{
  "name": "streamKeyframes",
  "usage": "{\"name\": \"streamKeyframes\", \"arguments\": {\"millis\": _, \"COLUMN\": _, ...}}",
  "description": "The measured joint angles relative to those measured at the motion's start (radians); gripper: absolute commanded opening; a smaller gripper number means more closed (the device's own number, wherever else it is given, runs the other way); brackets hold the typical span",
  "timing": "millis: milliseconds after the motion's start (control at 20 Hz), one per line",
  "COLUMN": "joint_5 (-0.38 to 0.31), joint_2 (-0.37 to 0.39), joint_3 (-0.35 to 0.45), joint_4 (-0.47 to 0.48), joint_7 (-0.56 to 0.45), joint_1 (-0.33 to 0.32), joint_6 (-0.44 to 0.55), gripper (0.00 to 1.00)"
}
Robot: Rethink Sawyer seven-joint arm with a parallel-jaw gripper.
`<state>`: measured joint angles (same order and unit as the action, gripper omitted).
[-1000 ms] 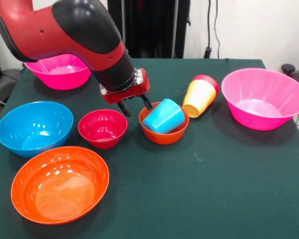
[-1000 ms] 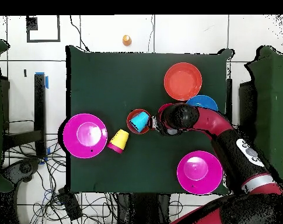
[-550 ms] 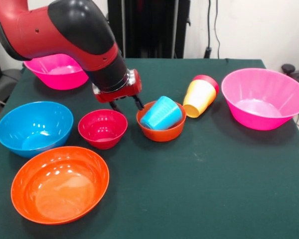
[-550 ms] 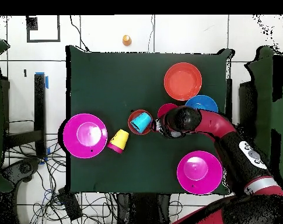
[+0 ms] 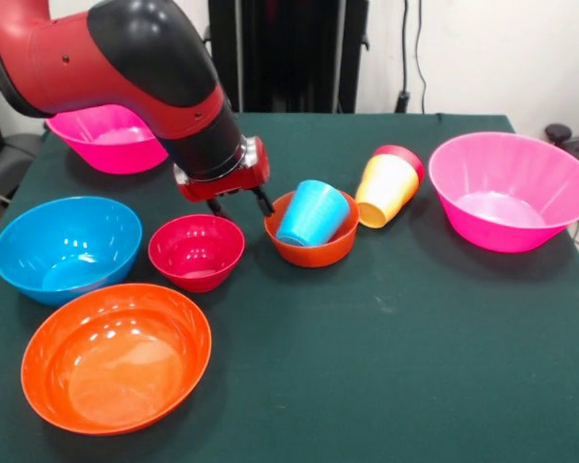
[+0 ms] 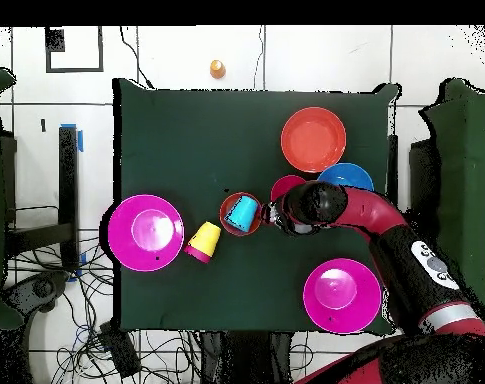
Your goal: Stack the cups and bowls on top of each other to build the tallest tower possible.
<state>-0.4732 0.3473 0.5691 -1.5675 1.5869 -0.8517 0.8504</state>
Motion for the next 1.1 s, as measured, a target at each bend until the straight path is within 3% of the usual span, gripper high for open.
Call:
{"name": "streamKeyframes", "arguments": {"millis": 700, "joint_5": 0.0, "joint_2": 0.114, "joint_3": -0.035, "joint_4": 0.001, "joint_7": 0.0, "joint_1": 0.046, "joint_6": 0.088, "gripper": 1.0}}
{"name": "streamKeyframes", "arguments": {"millis": 1100, "joint_5": 0.0, "joint_2": 0.129, "joint_3": -0.046, "joint_4": 0.017, "joint_7": 0.0, "joint_1": 0.067, "joint_6": 0.09, "gripper": 1.0}}
